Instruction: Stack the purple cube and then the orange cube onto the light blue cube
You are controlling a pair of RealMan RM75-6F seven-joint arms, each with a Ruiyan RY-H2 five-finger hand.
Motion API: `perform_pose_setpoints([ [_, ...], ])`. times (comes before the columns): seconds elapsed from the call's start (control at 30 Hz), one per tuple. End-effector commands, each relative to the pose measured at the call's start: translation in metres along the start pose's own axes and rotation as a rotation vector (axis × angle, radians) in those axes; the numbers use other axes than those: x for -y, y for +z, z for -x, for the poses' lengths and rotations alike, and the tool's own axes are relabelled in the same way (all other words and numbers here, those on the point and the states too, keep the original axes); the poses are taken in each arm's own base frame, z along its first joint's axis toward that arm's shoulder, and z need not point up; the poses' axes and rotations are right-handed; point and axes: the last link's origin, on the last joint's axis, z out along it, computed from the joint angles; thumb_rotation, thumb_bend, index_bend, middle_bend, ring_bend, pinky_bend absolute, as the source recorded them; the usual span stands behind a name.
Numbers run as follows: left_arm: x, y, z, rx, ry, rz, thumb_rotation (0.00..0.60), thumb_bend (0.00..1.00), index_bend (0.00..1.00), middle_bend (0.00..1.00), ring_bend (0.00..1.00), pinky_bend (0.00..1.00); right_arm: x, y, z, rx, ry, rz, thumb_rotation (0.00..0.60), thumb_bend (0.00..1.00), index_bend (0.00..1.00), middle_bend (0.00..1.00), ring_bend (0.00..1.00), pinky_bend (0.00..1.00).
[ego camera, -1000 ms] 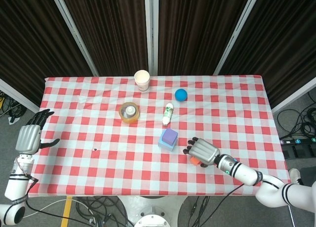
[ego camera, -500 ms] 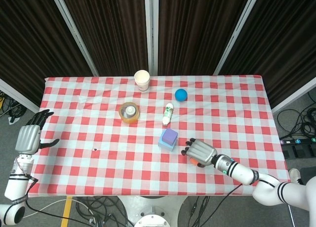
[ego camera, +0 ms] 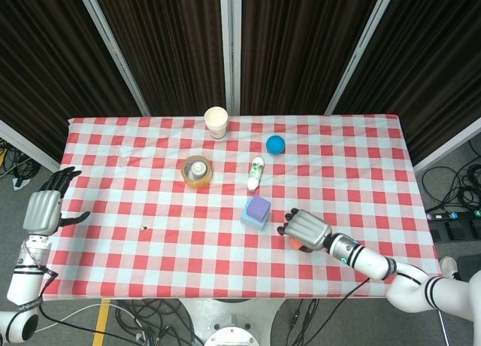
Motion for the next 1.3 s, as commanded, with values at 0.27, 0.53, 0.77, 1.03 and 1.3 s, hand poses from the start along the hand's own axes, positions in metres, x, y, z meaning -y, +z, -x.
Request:
perform_pose_setpoints([
  [0.27, -0.001, 0.0, 0.001, 0.003, 0.002, 0.004, 0.6, 0.11, 0.24, 0.24, 0.16, 0.29, -0.018, -0.037, -0.065, -0.137, -0.036, -0.006, 0.6, 0.13, 0.37, 0.53, 0.28, 0.3],
  [0.53, -0.001, 0.0, 0.003, 0.011, 0.007, 0.0, 0.6, 0.11, 0.24, 0.24, 0.16, 0.29, -0.03, -0.033, -0.138, -0.192, -0.169, -0.057, 0.6, 0.13, 0.42, 0.53, 0.28, 0.3],
  [0.77, 0.002, 0.0, 0.004, 0.011, 0.004, -0.01, 0.6, 0.11, 0.24, 0.24, 0.16, 0.29, -0.028, 0.004, -0.164, -0.119, -0.233, -0.154, 0.6, 0.16, 0.42, 0.53, 0.28, 0.31],
  [1.03, 0.003, 0.001, 0.003, 0.007, -0.036, -0.024, 0.6, 0.11, 0.24, 0.24, 0.16, 0.29, -0.028, 0.041, -0.176, -0.083, -0.217, -0.219, 0.6, 0.17, 0.42, 0.52, 0.28, 0.33],
  [1.3, 0.007, 0.002, 0.006, 0.012, -0.033, -0.038, 0.6, 0.11, 0.24, 0.24, 0.16, 0.29, -0.026, 0.062, -0.182, -0.059, -0.236, -0.279, 0.6, 0.17, 0.41, 0.51, 0.28, 0.33],
])
